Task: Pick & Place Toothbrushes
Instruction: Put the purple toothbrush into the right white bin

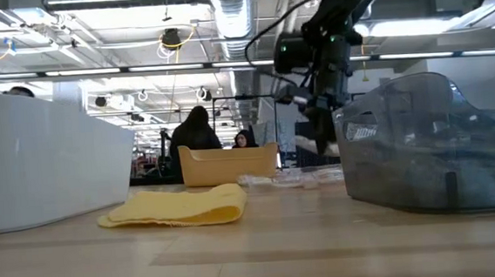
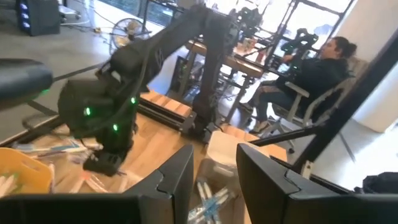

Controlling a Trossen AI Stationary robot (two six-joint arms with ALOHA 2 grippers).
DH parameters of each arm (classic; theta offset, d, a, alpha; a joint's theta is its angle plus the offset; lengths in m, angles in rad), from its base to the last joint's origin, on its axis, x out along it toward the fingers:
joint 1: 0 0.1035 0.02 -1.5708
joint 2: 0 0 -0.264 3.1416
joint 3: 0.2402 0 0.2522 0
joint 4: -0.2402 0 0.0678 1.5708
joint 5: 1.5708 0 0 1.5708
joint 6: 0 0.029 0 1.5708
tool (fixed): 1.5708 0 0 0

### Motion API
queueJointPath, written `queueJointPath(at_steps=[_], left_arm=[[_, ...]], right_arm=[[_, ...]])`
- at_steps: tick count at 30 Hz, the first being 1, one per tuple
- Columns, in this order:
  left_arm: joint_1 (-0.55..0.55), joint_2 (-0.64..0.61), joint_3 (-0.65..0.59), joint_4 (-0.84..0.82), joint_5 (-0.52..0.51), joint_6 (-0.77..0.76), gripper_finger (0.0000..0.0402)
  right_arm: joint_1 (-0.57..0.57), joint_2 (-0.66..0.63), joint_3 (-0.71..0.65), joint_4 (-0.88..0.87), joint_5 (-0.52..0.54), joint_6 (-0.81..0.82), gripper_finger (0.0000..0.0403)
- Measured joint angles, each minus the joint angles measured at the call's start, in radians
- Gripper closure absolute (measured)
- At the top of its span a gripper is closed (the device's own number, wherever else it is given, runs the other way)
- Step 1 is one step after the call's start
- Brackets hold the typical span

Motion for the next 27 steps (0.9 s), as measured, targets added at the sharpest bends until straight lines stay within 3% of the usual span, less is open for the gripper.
queueJointPath(at_steps=[6,12,20,27], left_arm=[[0.0,0.0,0.0,-0.006,0.069,-0.003,0.0285],[-0.011,0.0,0.0,-0.007,0.166,-0.008,0.0285],[-0.055,0.001,-0.028,-0.008,0.19,-0.02,0.0285],[-0.068,0.001,-0.028,-0.005,0.19,-0.028,0.0285]], right_arm=[[0.007,-0.113,0.0,-0.027,0.04,0.01,0.039],[0.069,-0.265,0.0,-0.15,0.084,0.156,0.0392],[0.288,-0.489,0.002,-0.345,0.202,0.477,0.0392],[0.539,-0.56,0.002,-0.532,0.275,0.832,0.0392]])
